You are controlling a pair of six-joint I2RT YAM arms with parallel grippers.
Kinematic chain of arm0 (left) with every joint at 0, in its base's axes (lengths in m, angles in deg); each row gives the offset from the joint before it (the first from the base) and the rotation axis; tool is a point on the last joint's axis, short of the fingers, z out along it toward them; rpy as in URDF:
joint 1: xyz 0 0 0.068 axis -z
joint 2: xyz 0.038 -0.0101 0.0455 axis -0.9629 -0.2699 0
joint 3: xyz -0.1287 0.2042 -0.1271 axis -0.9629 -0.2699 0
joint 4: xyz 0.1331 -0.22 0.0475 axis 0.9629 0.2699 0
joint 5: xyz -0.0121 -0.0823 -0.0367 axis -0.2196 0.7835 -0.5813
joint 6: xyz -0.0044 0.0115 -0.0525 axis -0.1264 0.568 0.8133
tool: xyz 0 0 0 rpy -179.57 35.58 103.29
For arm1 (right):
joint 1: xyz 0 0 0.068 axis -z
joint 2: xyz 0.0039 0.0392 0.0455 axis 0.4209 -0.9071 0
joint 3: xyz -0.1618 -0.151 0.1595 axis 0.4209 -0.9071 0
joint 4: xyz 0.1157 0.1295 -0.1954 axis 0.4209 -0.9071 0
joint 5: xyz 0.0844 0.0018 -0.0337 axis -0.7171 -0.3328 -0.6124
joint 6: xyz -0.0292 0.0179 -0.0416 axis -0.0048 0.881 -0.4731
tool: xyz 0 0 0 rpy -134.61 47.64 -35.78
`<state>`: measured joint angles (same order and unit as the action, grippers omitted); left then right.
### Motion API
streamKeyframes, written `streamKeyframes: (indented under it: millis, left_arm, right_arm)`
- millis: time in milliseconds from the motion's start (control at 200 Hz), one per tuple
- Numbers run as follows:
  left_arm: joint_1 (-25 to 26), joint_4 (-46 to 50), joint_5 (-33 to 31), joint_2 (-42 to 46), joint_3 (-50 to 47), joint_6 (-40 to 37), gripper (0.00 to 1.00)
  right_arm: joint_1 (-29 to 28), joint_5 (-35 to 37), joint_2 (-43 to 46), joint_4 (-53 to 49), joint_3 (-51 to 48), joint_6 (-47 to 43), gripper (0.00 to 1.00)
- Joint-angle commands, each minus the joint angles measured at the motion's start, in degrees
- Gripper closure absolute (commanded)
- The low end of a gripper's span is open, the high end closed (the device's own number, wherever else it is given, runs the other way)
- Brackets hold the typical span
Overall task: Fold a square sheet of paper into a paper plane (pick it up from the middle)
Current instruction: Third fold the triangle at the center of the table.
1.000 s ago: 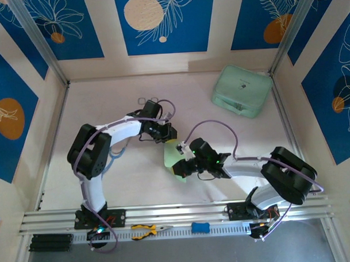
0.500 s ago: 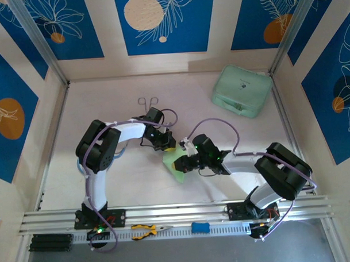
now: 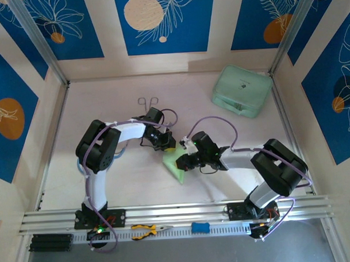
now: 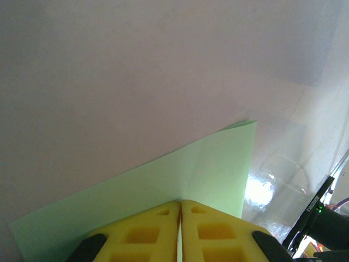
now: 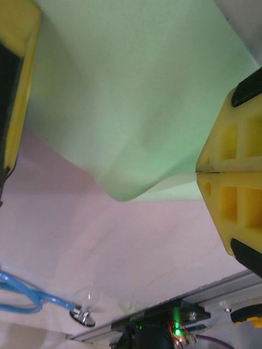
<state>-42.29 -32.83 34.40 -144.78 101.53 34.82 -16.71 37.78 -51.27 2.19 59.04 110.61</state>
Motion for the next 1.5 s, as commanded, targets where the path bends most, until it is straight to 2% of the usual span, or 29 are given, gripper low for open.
streamKeyframes:
  millis: [0, 405, 1490]
  left_arm:
    - [0.29, 2.6, -1.27, -0.34, -1.44, -0.11, 0.88]
    - [0.29, 2.89, -1.75, 0.32, -1.46, -0.02, 0.88]
    - [0.44, 1.82, -1.28, 1.17, -2.06, 0.96, 0.88]
  right_arm:
    - [0.03, 1.66, -0.41, -5.22, 2.48, -3.21, 0.97]
    - [0.11, 6.65, -0.88, -11.22, 4.1, -3.07, 0.97]
    - [-0.19, 7.92, -3.03, -11.17, 5.43, -3.11, 0.97]
